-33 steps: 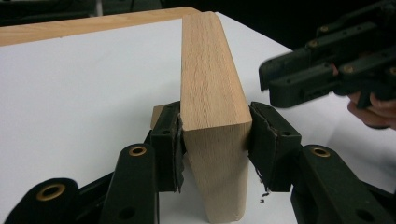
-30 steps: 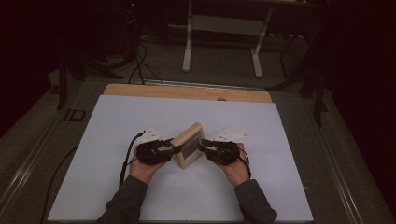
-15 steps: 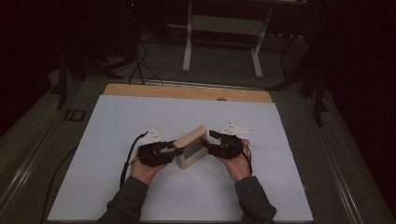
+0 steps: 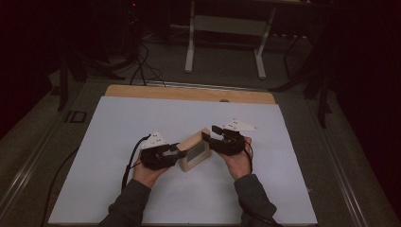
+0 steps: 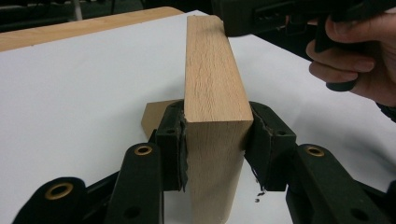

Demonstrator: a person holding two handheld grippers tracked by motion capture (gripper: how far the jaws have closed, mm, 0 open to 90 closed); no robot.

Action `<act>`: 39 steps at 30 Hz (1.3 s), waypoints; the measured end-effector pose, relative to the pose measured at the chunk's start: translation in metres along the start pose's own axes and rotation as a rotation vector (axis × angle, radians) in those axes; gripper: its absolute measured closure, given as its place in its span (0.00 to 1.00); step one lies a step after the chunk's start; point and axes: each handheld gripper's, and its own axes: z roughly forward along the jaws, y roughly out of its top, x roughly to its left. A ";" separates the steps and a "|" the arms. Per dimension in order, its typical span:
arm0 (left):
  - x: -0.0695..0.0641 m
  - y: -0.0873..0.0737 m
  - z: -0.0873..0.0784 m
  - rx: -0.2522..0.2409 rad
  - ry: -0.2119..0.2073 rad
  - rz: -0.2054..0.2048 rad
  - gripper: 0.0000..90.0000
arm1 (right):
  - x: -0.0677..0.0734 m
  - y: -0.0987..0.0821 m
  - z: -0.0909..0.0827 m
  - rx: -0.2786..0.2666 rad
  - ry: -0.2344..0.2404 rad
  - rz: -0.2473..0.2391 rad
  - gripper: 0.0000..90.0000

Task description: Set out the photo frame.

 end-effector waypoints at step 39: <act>-0.005 -0.001 0.000 -0.006 0.014 0.080 0.67 | 0.004 0.019 0.020 0.097 -0.093 -0.083 0.97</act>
